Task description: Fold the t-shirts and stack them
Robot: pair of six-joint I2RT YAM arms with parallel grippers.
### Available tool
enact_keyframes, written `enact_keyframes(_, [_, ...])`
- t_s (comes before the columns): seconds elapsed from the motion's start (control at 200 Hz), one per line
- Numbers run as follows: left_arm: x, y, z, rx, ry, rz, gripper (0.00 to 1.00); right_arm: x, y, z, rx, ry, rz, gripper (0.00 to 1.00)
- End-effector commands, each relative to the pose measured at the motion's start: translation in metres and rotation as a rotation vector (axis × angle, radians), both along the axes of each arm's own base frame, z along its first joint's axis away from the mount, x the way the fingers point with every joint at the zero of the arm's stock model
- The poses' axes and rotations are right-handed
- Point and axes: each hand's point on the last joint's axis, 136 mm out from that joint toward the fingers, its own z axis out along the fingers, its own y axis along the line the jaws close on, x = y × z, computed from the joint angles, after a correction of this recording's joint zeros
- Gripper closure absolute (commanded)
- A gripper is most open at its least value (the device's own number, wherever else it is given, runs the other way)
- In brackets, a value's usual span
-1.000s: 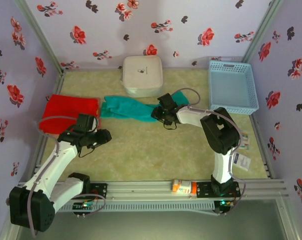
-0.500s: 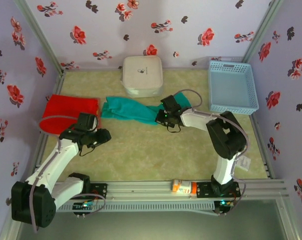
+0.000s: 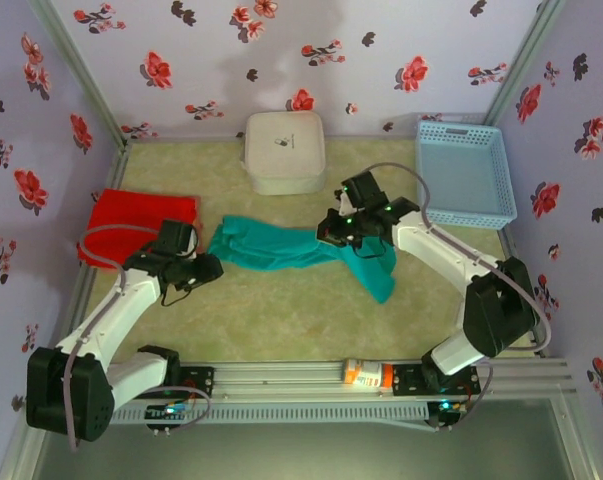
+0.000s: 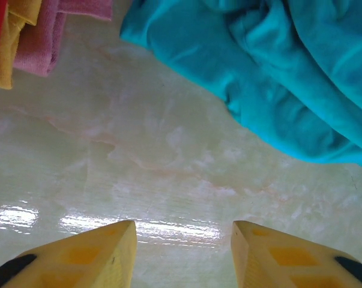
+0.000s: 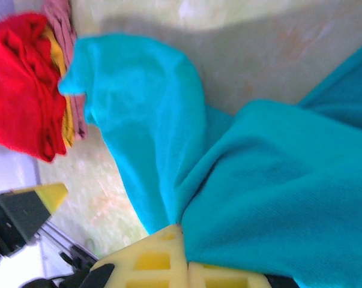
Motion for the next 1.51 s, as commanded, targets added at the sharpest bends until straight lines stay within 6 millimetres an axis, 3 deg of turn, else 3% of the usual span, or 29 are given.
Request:
enact_keyframes(0.0, [0.011, -0.001, 0.008, -0.003, -0.04, -0.003, 0.55, 0.032, -0.008, 0.0, 0.067, 0.025, -0.09, 0.97])
enact_keyframes(0.11, [0.017, -0.007, 0.01, -0.033, -0.05, -0.005, 0.55, 0.064, -0.015, -0.029, 0.053, 0.071, -0.151, 0.91])
enact_keyframes(0.2, [0.023, -0.016, 0.011, -0.062, -0.056, -0.016, 0.54, 0.079, -0.012, -0.049, 0.039, 0.096, -0.158, 0.59])
enact_keyframes(0.32, [0.03, -0.032, 0.007, -0.101, -0.047, -0.038, 0.54, 0.077, -0.009, -0.053, 0.019, 0.083, -0.138, 0.33])
enact_keyframes(0.485, [0.047, -0.051, 0.001, -0.126, -0.056, -0.048, 0.53, 0.052, -0.033, -0.039, -0.068, 0.0, -0.135, 0.18])
enact_keyframes(0.65, [0.071, -0.061, -0.004, -0.118, -0.071, -0.045, 0.54, 0.009, -0.084, -0.042, -0.25, -0.011, -0.178, 0.16])
enact_keyframes(0.92, [0.1, -0.065, -0.024, -0.062, -0.064, -0.037, 0.53, -0.062, -0.15, -0.062, -0.438, 0.033, -0.276, 0.18])
enact_keyframes(1.075, [0.109, -0.07, -0.031, -0.038, -0.078, -0.034, 0.53, -0.09, -0.159, -0.085, -0.49, 0.07, -0.268, 0.23])
enact_keyframes(1.2, [0.114, -0.072, -0.038, -0.031, -0.083, -0.025, 0.54, -0.103, -0.151, -0.102, -0.506, 0.081, -0.238, 0.25])
enact_keyframes(1.5, [0.129, -0.076, -0.045, -0.019, -0.102, -0.017, 0.64, -0.106, -0.155, -0.128, -0.584, 0.071, -0.242, 0.38])
